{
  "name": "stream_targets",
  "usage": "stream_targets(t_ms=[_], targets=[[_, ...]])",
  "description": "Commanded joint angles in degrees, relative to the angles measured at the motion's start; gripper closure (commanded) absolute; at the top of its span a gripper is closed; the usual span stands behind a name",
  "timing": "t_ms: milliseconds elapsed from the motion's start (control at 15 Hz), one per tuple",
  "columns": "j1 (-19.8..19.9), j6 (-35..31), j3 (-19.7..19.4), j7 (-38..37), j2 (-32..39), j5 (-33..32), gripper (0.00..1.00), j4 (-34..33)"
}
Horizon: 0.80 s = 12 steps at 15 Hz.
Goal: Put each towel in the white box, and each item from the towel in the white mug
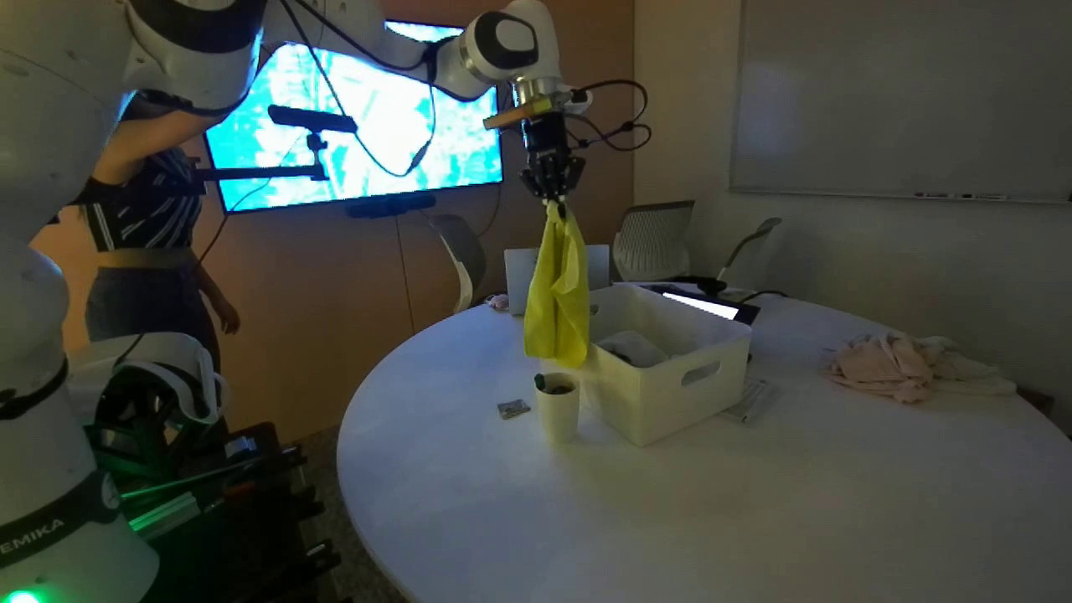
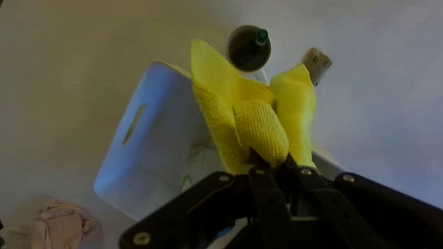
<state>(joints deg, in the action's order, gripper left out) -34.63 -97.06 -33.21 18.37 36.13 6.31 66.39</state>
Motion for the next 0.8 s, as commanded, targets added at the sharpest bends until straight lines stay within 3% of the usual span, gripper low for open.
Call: stream_targets(t_ms=[0, 67, 133, 200, 733], targets=[[13.6, 1.4, 15.8, -4.8, 2.4, -4.7, 0.91, -12.2], [16.8, 1.2, 20.1, -5.7, 2.6, -5.8, 0.91, -13.9], [13.6, 0.4, 14.2, -3.8, 4.0, -0.7, 0.91, -14.9], [15.4, -0.4, 16.3, -4.2, 4.1, -0.2, 0.91, -16.0], [17.5, -11.9, 17.0, -6.0, 5.8, 7.9, 0.91, -19.3]])
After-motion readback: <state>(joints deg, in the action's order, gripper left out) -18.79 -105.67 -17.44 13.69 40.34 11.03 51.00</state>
